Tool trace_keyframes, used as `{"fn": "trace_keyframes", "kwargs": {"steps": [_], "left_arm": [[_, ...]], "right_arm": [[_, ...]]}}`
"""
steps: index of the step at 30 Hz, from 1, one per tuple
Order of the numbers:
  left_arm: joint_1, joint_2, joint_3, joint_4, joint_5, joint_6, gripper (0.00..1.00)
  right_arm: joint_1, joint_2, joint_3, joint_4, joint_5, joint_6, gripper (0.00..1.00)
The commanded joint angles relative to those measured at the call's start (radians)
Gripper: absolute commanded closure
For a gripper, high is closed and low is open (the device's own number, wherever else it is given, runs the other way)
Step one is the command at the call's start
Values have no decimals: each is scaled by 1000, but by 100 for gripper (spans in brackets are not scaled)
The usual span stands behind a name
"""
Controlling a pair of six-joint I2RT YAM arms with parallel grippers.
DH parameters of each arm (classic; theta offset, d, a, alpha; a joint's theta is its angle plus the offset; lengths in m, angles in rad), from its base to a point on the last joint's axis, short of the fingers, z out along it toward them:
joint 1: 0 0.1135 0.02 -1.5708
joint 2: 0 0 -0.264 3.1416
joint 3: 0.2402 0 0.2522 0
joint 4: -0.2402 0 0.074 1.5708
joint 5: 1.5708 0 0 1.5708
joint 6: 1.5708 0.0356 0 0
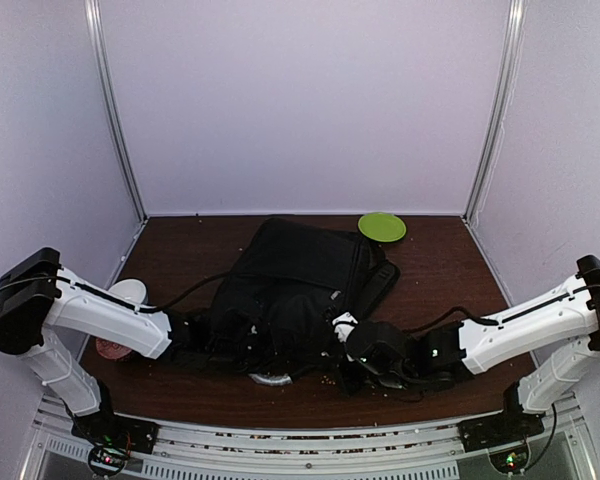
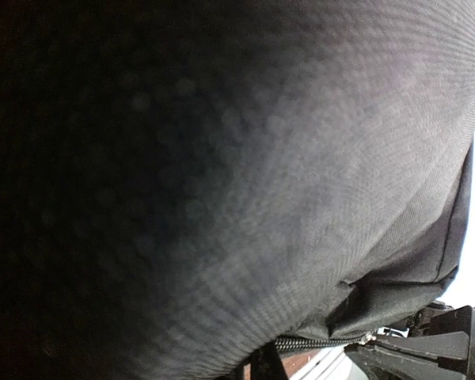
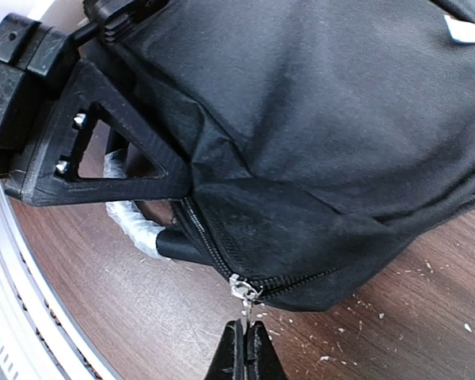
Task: Pack the student bag
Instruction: Zip the student bag at the center of the board.
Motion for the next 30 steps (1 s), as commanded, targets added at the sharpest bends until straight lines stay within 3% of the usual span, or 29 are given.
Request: {"fn": "trace_keyframes", "kwargs": {"steps": [1,12,30], "left_arm": [[15,-23,-10,-35,-78,6,100],[19,-25,-21,-26,-78,5,100],[36,-57,-62,-27,-78,15,100]], "right_arm": [[20,-51,-21,-47,71,40,100],[12,-55,-38,-96,174,107,100],[-17,2,-16,-26,88,150,100]]}}
